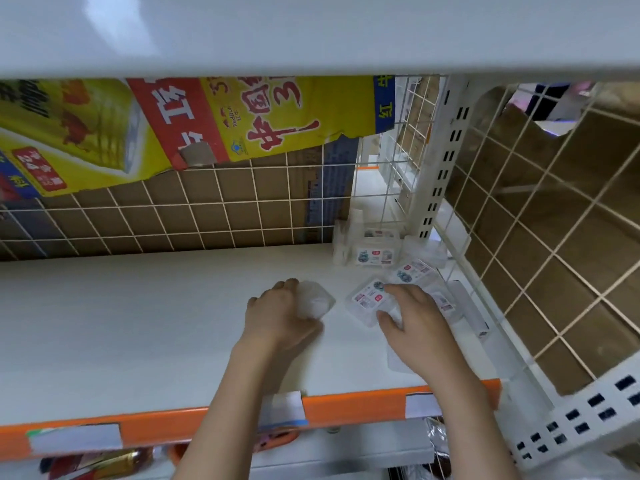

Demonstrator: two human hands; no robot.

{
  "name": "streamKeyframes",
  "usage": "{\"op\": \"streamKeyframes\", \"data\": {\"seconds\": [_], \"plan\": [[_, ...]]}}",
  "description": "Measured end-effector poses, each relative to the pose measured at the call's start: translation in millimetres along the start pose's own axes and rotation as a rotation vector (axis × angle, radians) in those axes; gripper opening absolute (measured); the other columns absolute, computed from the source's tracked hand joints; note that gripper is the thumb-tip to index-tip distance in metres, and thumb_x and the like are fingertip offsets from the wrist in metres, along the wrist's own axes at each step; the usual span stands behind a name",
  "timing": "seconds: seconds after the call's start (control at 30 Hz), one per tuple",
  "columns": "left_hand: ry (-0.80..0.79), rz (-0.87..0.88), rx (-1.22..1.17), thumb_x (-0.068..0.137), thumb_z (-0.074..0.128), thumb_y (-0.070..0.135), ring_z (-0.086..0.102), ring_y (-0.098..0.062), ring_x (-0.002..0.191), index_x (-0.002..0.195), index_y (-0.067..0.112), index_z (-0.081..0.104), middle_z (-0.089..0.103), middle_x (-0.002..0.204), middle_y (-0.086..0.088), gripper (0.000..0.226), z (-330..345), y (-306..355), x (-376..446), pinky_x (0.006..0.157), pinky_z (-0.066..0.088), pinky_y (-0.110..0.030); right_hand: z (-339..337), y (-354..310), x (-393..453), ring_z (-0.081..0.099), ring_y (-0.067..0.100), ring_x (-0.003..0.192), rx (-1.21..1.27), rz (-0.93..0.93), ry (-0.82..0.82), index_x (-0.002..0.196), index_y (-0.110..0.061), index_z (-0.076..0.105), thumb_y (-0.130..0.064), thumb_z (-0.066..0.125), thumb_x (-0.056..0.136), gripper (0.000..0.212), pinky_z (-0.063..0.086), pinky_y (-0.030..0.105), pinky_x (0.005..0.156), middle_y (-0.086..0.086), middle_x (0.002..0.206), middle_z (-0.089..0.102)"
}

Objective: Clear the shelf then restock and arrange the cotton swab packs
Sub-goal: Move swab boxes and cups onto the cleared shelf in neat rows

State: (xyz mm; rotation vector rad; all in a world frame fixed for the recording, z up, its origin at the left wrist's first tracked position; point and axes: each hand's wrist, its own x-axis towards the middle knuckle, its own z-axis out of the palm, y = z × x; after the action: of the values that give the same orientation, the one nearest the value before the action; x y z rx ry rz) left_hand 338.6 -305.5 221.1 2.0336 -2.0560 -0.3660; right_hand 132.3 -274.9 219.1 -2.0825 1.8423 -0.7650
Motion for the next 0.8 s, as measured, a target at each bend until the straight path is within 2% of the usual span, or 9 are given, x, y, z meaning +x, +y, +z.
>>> {"op": "streamKeyframes", "data": {"seconds": [0.1, 0.2, 0.27, 0.43, 0.53, 0.67, 0.8], "plan": [[0.094, -0.067, -0.141, 0.076, 0.066, 0.044, 0.055, -0.028, 0.104, 0.117, 0.019, 0.033, 0.053, 0.12, -0.003, 0.058, 0.8, -17.2, -18.1, 0.077, 0.039, -0.033, 4.5, -7.5, 30.0, 0.035, 0.023, 0.13, 0.005, -0.017, -0.048, 0.137, -0.014, 0.043, -0.023, 0.054, 0.092, 0.047, 0.026, 0.03, 0.108, 0.006, 0.139, 0.043], [0.189, -0.112, -0.236, 0.074, 0.069, 0.043, 0.058, -0.028, 0.095, 0.103, 0.025, 0.024, 0.055, 0.111, -0.003, 0.057, 0.0, -34.4, -35.5, 0.07, 0.04, -0.032, 10.9, -14.9, 70.3, 0.044, 0.028, 0.123, -0.039, -0.036, -0.097, 0.135, -0.013, 0.045, -0.025, 0.056, 0.089, 0.049, 0.038, 0.037, 0.102, 0.012, 0.133, 0.047], [0.231, -0.152, -0.253, 0.076, 0.069, 0.041, 0.058, -0.031, 0.095, 0.105, 0.022, 0.026, 0.056, 0.113, -0.005, 0.055, -4.2, -44.2, -42.2, 0.071, 0.044, -0.034, 12.9, -22.2, 95.5, 0.05, 0.031, 0.116, -0.063, -0.063, -0.092, 0.131, -0.01, 0.047, -0.024, 0.057, 0.087, 0.047, 0.042, 0.036, 0.095, 0.016, 0.125, 0.051], [0.3, -0.232, -0.233, 0.079, 0.067, 0.04, 0.057, -0.034, 0.101, 0.122, 0.014, 0.031, 0.055, 0.121, -0.009, 0.061, -10.5, -61.7, -52.6, 0.075, 0.045, -0.036, 15.6, -39.7, 142.5, 0.042, 0.034, 0.122, -0.137, -0.041, -0.055, 0.133, -0.011, 0.043, -0.027, 0.055, 0.09, 0.047, 0.038, 0.037, 0.096, 0.017, 0.133, 0.042], [0.315, -0.251, -0.233, 0.079, 0.067, 0.047, 0.058, -0.033, 0.099, 0.119, 0.017, 0.033, 0.055, 0.119, -0.006, 0.061, -9.6, -65.2, -58.8, 0.072, 0.045, -0.036, 19.7, -43.1, 159.4, 0.04, 0.036, 0.12, -0.128, 0.007, -0.062, 0.131, -0.012, 0.042, -0.027, 0.053, 0.091, 0.044, 0.039, 0.041, 0.095, 0.018, 0.128, 0.041], [0.314, -0.254, -0.246, 0.077, 0.067, 0.048, 0.059, -0.029, 0.093, 0.112, 0.021, 0.032, 0.056, 0.113, -0.002, 0.056, -8.0, -65.6, -62.1, 0.068, 0.044, -0.032, 23.3, -40.4, 167.4, 0.041, 0.036, 0.117, -0.137, 0.034, -0.109, 0.129, -0.016, 0.044, -0.027, 0.051, 0.09, 0.041, 0.039, 0.037, 0.089, 0.018, 0.122, 0.046], [0.313, -0.233, -0.266, 0.077, 0.066, 0.047, 0.058, -0.025, 0.089, 0.11, 0.025, 0.03, 0.056, 0.112, 0.001, 0.054, -7.9, -61.5, -60.7, 0.066, 0.041, -0.031, 19.8, -40.9, 161.9, 0.049, 0.036, 0.113, -0.12, 0.031, -0.09, 0.13, -0.012, 0.045, -0.012, 0.05, 0.092, 0.038, 0.041, 0.032, 0.087, 0.014, 0.115, 0.04]]}}
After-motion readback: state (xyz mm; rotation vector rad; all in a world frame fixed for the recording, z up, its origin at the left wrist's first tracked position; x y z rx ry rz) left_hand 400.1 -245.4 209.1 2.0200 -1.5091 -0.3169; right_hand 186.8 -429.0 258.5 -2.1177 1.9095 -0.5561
